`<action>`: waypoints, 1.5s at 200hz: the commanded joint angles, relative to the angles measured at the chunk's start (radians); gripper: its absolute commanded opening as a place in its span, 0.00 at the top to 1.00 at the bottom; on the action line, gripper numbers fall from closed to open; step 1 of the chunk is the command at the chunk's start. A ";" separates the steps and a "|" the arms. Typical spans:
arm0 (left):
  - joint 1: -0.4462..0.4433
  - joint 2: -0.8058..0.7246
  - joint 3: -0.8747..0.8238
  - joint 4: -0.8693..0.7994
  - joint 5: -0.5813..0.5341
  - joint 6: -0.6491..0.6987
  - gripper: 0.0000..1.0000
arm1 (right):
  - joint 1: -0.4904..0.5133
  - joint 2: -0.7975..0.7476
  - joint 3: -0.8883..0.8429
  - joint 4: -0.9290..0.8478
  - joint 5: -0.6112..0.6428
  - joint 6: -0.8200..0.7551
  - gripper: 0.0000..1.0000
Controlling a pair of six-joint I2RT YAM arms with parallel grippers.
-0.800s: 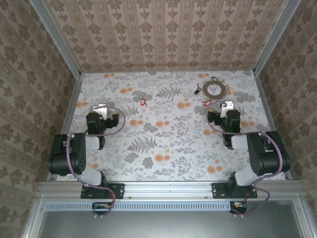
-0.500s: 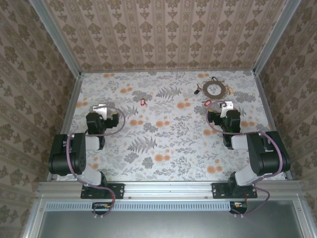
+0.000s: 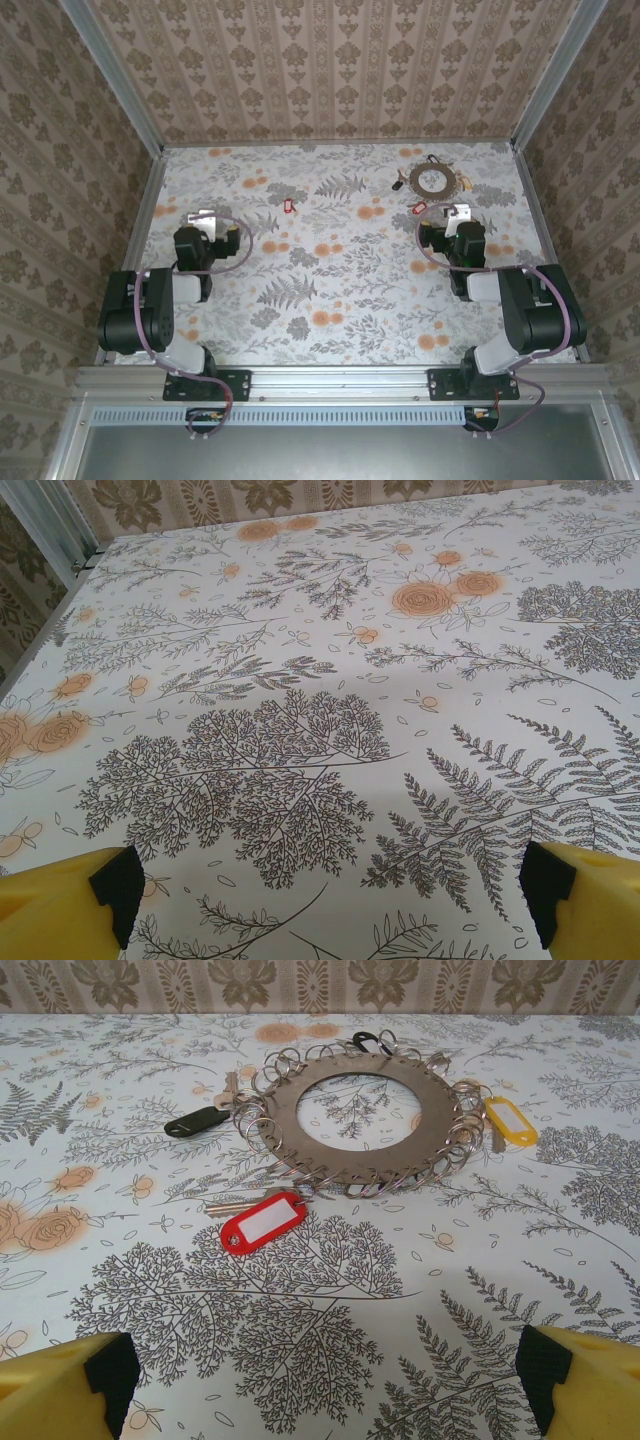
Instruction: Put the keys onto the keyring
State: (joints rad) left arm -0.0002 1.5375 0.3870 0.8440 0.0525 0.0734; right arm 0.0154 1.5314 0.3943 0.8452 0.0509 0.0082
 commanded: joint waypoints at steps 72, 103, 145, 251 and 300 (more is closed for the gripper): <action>-0.110 -0.288 0.119 -0.397 -0.151 -0.031 0.00 | 0.006 -0.297 0.152 -0.389 0.091 0.056 0.00; -0.142 -0.477 0.295 -0.696 -0.125 -0.115 0.00 | 0.000 -0.401 0.289 -0.614 0.118 0.230 0.00; -0.008 -0.430 0.667 -1.240 -0.257 -0.428 0.00 | -0.027 -0.289 0.482 -0.879 0.185 0.410 0.00; 0.079 -0.284 0.646 -1.261 -0.027 -0.401 0.00 | -0.069 0.559 1.236 -1.331 0.021 0.453 0.22; 0.040 -0.269 0.659 -1.272 -0.048 -0.367 0.00 | -0.055 0.821 1.586 -1.623 0.121 0.504 0.26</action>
State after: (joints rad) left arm 0.0441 1.2697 1.0092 -0.4026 0.0051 -0.3351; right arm -0.0494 2.2658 1.8404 -0.5419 0.0925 0.4618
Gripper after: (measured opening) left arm 0.999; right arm 0.745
